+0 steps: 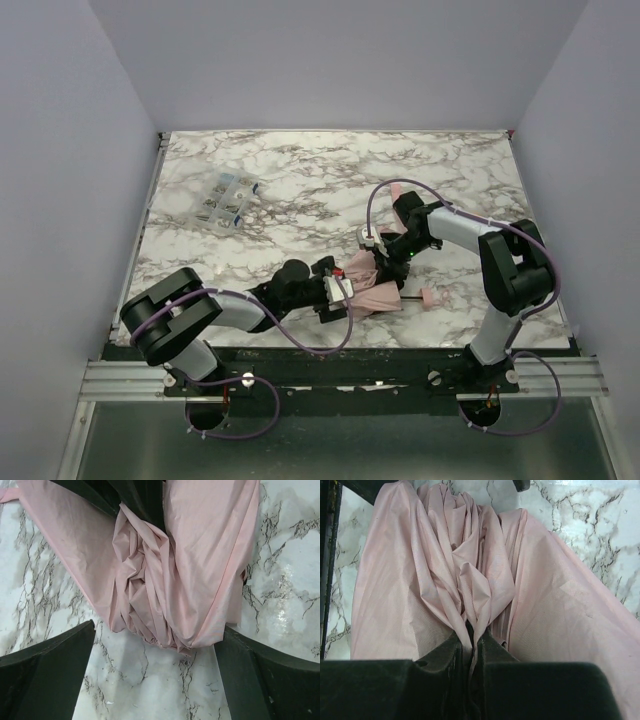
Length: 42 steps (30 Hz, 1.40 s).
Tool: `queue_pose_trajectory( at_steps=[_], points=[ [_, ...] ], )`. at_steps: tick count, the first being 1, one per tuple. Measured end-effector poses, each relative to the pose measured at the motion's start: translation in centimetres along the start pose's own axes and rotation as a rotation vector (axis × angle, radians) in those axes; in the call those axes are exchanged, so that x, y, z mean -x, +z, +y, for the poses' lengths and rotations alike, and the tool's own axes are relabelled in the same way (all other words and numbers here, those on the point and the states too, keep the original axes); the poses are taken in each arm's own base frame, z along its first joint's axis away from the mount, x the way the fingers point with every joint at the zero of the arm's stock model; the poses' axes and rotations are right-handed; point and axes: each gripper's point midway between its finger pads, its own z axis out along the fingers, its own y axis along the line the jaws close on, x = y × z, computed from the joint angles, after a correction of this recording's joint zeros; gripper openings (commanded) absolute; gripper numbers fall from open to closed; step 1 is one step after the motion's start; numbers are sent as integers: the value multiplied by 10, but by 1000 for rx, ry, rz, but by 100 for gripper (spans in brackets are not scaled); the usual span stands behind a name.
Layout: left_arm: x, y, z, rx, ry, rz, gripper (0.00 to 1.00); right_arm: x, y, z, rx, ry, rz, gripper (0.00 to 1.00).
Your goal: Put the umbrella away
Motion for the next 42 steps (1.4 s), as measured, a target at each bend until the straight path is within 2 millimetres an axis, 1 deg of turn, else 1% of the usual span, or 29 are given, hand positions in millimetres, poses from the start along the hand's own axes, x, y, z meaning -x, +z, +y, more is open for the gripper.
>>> queue_pose_trajectory(
  at_steps=[3, 5, 8, 9, 11, 12, 13, 14, 15, 17, 21, 22, 23, 26, 27, 28, 29, 30, 33, 37, 39, 42],
  points=[
    [3, 1, 2, 3, 19, -6, 98, 0, 0, 0, 0, 3, 0, 11],
    [9, 5, 3, -1, 34, -14, 99, 0, 0, 0, 0, 4, 0, 11],
    [18, 20, 4, -23, 72, -17, 98, 0, 0, 0, 0, 4, 0, 11],
    [19, 25, 3, -36, 82, -11, 99, 0, 0, 0, 0, 4, 0, 12],
    [17, 33, 1, -58, 96, 1, 99, 0, 0, 0, 0, 4, 0, 12],
    [13, 38, -1, -76, 99, 19, 98, 0, 0, 0, 0, 4, 0, 12],
    [12, 39, -1, -81, 101, 24, 98, 0, 0, 0, 0, 4, 0, 13],
    [5, 45, -4, -99, 95, 47, 96, 0, 0, 0, 1, 4, -1, 14],
    [5, 48, -3, -106, 97, 47, 93, 0, 0, 0, 1, 4, -1, 16],
    [6, 53, -2, -115, 92, 55, 83, 0, 0, 1, 4, 4, -2, 21],
    [5, 60, -7, -152, 62, 63, 64, 0, 0, 4, 19, 1, -8, 40],
    [5, 61, -10, -165, 53, 65, 60, 0, 0, 5, 24, 1, -8, 46],
    [5, 62, -12, -176, 42, 66, 59, 0, -1, 5, 28, 3, -9, 54],
    [5, 65, -15, -188, 29, 68, 54, 0, -7, 10, 42, 33, -30, 72],
    [5, 66, -15, -189, 29, 66, 53, -1, -11, 11, 42, 43, -36, 79],
    [5, 67, -15, -191, 29, 63, 50, -1, -16, 10, 37, 52, -44, 84],
    [6, 68, -15, -189, 28, 62, 48, 1, -21, 11, 37, 64, -53, 95],
    [6, 69, -15, -188, 26, 60, 47, 1, -27, 13, 34, 75, -60, 99],
    [6, 71, -16, -190, 13, 58, 43, 8, -44, 13, 12, 69, -79, 100],
    [5, 71, -17, -193, 5, 55, 42, 20, -84, 2, -104, 52, -121, 100],
    [5, 72, -17, -194, 6, 54, 41, 22, -108, -9, -193, 91, -149, 100],
    [5, 72, -17, -194, 7, 54, 39, 19, -140, -34, -341, 218, -200, 100]
  ],
)
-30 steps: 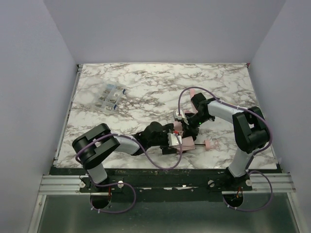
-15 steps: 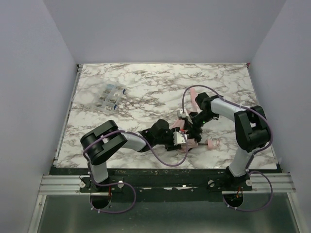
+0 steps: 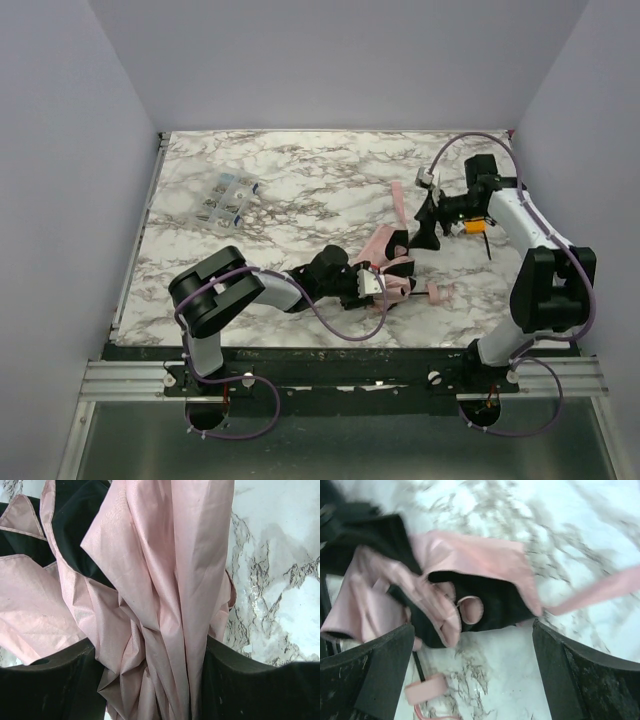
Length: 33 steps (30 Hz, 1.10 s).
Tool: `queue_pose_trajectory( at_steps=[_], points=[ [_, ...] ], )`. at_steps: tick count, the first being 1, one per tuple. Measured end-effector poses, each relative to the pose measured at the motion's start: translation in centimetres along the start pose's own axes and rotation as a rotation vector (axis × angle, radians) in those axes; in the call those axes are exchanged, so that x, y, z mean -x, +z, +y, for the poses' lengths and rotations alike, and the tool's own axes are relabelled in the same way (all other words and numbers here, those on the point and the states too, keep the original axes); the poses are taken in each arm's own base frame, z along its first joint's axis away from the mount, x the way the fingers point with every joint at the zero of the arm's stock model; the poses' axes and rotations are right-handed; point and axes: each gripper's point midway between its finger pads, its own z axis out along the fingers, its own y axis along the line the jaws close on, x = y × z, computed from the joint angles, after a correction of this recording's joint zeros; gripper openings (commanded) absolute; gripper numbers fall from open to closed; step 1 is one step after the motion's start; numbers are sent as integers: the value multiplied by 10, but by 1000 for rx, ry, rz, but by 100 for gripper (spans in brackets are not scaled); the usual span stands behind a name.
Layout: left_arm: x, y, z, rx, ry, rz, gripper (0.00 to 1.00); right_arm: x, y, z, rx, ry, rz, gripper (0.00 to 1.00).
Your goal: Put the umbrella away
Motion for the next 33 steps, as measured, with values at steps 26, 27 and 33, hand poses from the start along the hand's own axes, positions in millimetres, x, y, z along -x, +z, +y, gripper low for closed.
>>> queue_pose_trajectory(
  at_steps=[26, 27, 33],
  points=[
    [2, 4, -1, 3, 65, 15, 36, -51, 71, -169, -522, 1086, -109, 25],
    [2, 4, -1, 3, 72, 17, 36, -49, 75, -170, -512, 1087, -110, 17],
    [4, 6, 0, -1, 105, 29, 36, -43, 98, -174, -463, 1108, -103, 0]
  ],
)
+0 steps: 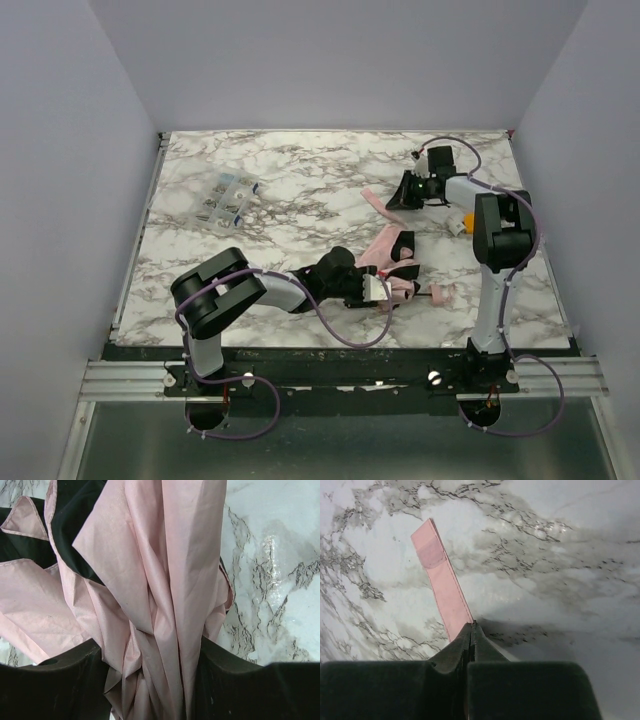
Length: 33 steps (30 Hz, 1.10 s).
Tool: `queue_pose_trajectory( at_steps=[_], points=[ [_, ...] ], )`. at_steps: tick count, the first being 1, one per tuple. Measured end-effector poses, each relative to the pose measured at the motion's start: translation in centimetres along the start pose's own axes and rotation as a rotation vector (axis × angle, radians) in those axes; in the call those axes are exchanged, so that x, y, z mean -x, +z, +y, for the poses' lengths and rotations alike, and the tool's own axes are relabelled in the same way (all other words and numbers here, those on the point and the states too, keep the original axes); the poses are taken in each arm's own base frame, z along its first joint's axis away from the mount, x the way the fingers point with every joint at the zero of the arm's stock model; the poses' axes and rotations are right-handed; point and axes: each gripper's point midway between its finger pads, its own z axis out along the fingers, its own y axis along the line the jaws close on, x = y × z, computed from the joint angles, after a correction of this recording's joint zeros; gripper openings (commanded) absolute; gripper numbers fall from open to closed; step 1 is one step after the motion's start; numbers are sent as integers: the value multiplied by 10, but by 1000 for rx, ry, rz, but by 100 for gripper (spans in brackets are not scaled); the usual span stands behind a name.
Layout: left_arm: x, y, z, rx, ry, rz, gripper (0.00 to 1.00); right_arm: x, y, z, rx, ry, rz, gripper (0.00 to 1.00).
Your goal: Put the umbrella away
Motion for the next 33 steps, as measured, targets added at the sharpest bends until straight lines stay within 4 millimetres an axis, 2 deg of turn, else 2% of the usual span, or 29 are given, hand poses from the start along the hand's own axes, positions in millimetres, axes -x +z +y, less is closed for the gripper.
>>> queue_pose_trajectory(
  at_steps=[7, 8, 9, 10, 11, 13, 16, 18, 20, 22, 24, 27, 30, 33],
  points=[
    [1, 1, 0, -5, 29, 10, 37, -1, 16, 22, 87, 14, 37, 1],
    [1, 1, 0, -7, 32, 13, 36, -1, 18, 26, 95, 10, 41, 4],
    [1, 1, 0, -8, 34, 14, 37, -2, 19, 30, 101, 2, 45, 11],
    [1, 1, 0, -9, 34, 15, 36, -2, 20, 33, 104, -13, 46, 24],
    [1, 2, 0, -10, 36, 15, 36, -2, 20, 35, 105, -34, 46, 43],
    [1, 2, 0, -9, 35, 15, 36, 0, 16, 38, 106, -88, 39, 64],
    [1, 2, -1, -7, 34, 12, 36, 10, 1, 49, 99, -225, 30, 74],
    [1, 2, -1, -2, 31, 10, 36, 31, -10, 60, 106, -339, 4, 75],
    [1, 2, -1, 2, 28, 8, 36, 48, -12, 64, 108, -442, -10, 75],
    [1, 1, -1, 5, 25, 5, 37, 50, -10, 61, 103, -515, 11, 75],
    [1, 2, -1, 7, 22, 3, 36, 40, -4, 50, 78, -562, 63, 75],
    [1, 2, -1, 9, 17, 0, 36, 9, 7, 33, 33, -611, 170, 75],
    [1, 3, 0, 13, 12, -2, 36, -7, 9, 39, 17, -690, 208, 75],
    [1, 4, 0, 15, 6, -2, 36, -20, 13, 45, -8, -762, 232, 70]
  ],
)
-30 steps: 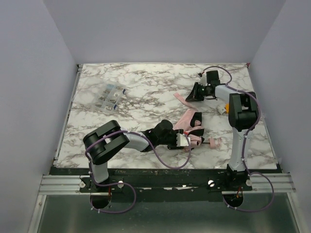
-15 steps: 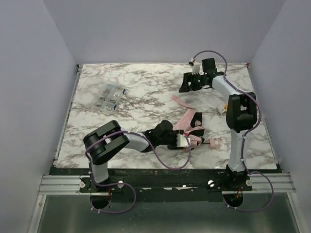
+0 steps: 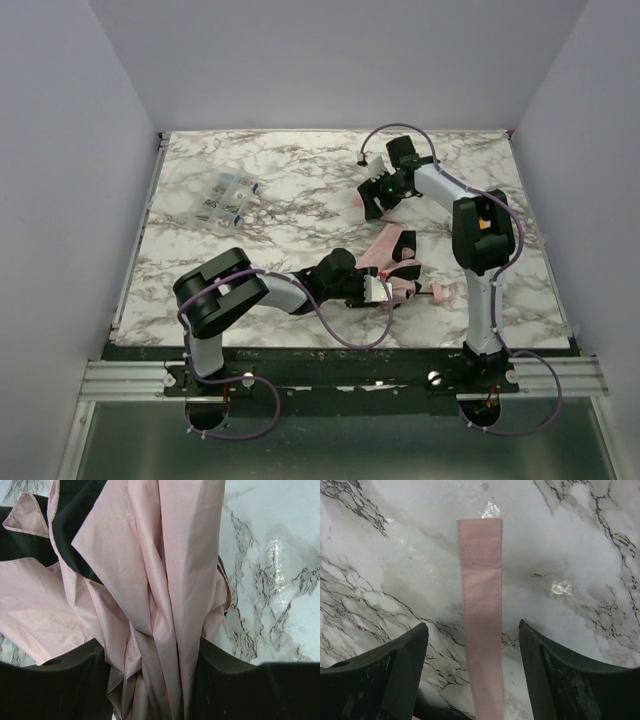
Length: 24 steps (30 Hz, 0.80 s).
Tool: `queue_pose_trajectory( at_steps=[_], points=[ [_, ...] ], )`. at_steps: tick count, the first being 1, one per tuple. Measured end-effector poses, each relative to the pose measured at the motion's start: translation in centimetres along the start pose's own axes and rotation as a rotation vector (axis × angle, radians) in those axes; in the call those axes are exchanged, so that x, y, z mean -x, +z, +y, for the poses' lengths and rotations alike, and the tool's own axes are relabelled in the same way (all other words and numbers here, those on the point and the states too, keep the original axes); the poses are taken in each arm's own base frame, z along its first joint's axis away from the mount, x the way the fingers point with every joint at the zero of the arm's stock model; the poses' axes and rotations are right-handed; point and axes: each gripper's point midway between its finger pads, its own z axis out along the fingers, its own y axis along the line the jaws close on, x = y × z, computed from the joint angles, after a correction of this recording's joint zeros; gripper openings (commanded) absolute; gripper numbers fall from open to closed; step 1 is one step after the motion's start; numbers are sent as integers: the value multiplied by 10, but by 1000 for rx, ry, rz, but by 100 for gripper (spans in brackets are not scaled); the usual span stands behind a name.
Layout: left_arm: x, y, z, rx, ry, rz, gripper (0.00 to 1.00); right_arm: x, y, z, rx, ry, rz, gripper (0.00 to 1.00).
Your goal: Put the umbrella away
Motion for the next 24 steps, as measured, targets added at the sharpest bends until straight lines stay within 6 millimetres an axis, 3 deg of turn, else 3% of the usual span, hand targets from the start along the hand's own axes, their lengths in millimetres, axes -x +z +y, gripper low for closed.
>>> queue_pose_trajectory(
  at_steps=[3, 9, 15, 23, 24],
  points=[
    [0, 0, 0, 1, -2, 0, 36, -2, 3, 6, -38, -59, 18, 58],
    [0, 0, 0, 1, -5, -1, 36, -6, 8, 17, -119, -146, 41, 22],
    [0, 0, 0, 1, -5, 0, 36, 7, 20, 37, -133, -175, 38, 1],
    [0, 1, 0, 2, -9, -2, 36, 33, 35, 40, -135, -132, -24, 1],
    [0, 1, 0, 2, -12, -2, 36, 36, 37, 41, -130, -122, -33, 18]
  ],
)
